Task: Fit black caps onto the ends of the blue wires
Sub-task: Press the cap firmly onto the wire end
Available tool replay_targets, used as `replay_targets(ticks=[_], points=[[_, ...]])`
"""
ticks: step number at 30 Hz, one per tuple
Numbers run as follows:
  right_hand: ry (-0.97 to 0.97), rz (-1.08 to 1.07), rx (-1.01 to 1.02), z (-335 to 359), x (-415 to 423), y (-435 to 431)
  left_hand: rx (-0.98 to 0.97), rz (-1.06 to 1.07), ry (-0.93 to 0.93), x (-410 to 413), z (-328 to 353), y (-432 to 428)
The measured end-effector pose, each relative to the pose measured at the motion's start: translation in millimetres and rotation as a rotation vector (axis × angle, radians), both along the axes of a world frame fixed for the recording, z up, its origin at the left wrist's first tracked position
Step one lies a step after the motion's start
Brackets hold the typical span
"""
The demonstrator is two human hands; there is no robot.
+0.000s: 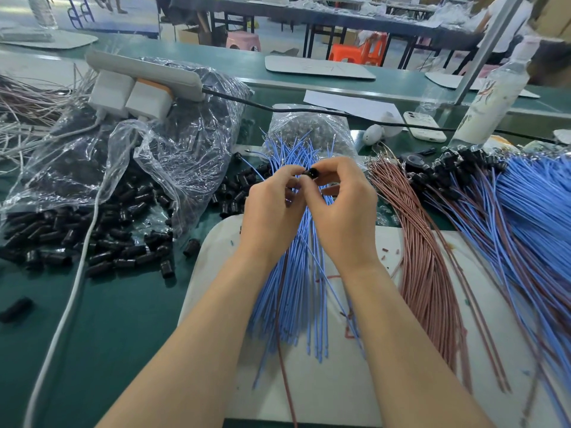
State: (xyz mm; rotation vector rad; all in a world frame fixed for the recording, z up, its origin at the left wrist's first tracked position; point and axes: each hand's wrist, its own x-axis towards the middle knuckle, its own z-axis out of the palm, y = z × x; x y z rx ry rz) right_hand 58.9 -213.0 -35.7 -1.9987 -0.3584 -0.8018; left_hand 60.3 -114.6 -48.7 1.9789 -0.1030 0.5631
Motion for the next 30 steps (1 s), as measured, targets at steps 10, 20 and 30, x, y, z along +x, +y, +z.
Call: replay_targets(ticks=[10, 20, 30], points=[[0.231, 0.062, 0.073, 5.2, 5.0, -14.9, -0.005, -0.01, -0.105, -0.7, -1.7, 0.8], [0.531, -0.428, -0.115, -3.6, 23.6, -73.4, -0.244, -0.023, -0.057, 4.1, 0.4, 2.2], [0.452, 0.143, -0.097, -6.2, 14.1, -10.4, -0.193, -0.047, -0.068, 3.4, 3.6, 0.2]])
